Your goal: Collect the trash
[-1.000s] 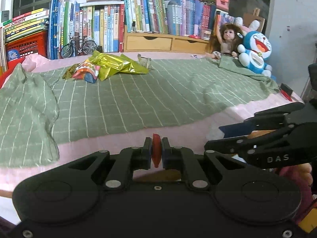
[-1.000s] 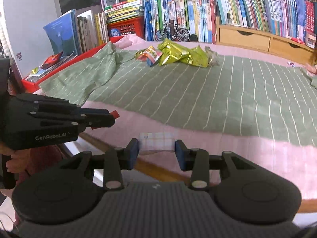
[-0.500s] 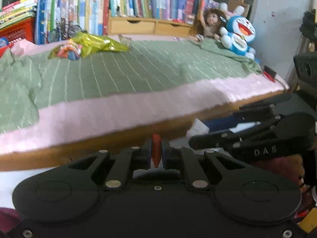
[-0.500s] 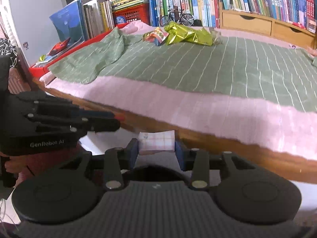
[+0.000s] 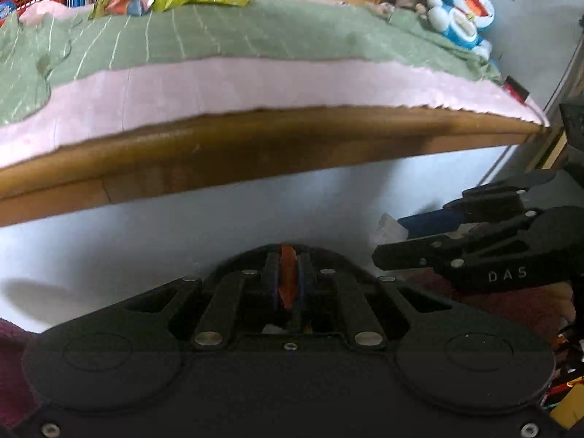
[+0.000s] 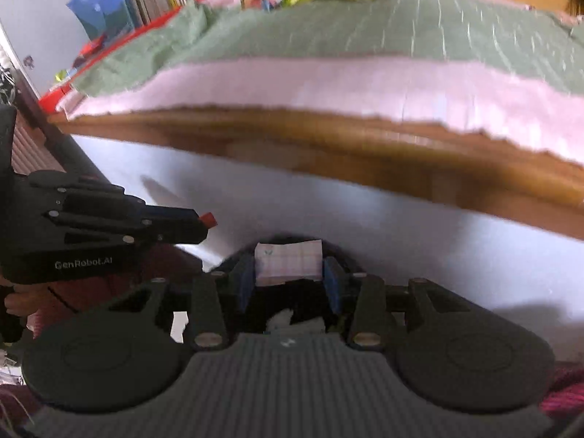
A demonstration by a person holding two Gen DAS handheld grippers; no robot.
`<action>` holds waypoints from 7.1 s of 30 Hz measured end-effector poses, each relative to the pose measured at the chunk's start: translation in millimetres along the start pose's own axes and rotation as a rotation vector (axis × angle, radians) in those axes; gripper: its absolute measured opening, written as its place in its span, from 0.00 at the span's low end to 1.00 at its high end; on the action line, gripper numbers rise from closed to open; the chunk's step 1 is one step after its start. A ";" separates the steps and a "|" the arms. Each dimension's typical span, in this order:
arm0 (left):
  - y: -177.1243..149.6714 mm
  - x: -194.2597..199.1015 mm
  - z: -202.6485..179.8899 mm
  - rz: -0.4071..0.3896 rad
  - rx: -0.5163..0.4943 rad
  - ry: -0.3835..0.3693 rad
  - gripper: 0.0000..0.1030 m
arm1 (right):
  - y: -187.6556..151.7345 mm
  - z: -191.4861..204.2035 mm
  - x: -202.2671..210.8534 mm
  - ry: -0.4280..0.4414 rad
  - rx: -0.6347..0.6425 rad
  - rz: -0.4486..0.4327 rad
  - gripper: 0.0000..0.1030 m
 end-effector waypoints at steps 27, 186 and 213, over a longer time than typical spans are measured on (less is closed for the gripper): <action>-36.3 -99.4 36.3 0.210 0.131 0.089 0.16 | -22.2 -2.0 -82.6 -0.025 -0.115 0.178 0.53; 179.2 27.6 24.4 -0.373 -0.061 -0.035 0.44 | 163.3 -89.5 10.6 -0.061 -0.371 -0.337 0.34; 36.3 56.4 -8.2 -0.240 -0.028 -0.101 0.44 | 29.4 -5.6 40.2 0.007 -0.222 -0.214 0.34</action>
Point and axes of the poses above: each gripper's, at about its wrist camera, not at the fingertips, and x roughly against the way its jaws point, z to its left, y to its top, the point moved 1 cm from there along -x, roughly the way its jaws point, and after that the axes turned 7 degrees about -y, right-handed, at the moved point
